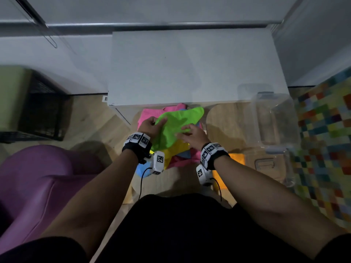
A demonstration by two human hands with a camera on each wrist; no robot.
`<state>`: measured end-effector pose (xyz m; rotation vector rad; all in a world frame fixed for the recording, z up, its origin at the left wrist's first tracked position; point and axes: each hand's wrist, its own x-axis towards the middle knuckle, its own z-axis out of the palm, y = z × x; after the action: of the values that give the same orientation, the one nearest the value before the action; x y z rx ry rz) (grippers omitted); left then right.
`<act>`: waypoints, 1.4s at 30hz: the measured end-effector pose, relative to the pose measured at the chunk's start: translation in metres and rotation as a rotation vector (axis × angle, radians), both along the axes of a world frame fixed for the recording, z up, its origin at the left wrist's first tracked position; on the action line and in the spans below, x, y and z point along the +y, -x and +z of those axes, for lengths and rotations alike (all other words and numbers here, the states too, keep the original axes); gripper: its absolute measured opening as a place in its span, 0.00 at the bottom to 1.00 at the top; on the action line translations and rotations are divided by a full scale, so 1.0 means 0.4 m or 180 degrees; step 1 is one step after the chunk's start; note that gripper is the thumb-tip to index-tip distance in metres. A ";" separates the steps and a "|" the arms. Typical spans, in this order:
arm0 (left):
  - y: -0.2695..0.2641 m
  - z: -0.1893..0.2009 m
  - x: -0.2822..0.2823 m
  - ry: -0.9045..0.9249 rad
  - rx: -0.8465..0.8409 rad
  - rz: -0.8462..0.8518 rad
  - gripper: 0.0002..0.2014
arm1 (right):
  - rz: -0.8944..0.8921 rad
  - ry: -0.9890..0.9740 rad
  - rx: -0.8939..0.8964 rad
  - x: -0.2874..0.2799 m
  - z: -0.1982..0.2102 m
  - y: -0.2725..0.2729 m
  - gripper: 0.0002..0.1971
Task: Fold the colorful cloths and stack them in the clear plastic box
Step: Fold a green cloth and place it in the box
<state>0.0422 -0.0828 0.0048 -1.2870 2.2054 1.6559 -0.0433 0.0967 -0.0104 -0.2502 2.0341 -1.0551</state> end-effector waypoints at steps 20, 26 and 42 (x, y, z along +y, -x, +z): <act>0.192 0.243 0.072 0.0804 0.1509 0.0951 0.05 | -0.1178 0.0932 0.0247 0.068 0.253 0.257 0.10; 0.212 0.286 0.048 0.0786 0.1467 0.0477 0.17 | -0.1558 0.1077 0.1053 0.108 0.307 0.300 0.17; 0.207 0.263 -0.026 0.0544 0.0981 -0.0388 0.25 | 0.0378 0.0851 -0.0773 0.090 0.340 0.288 0.21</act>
<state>-0.0408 -0.0933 0.1099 -0.9583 2.5928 1.7524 -0.1584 0.1328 0.1255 -0.3579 1.6425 -1.2192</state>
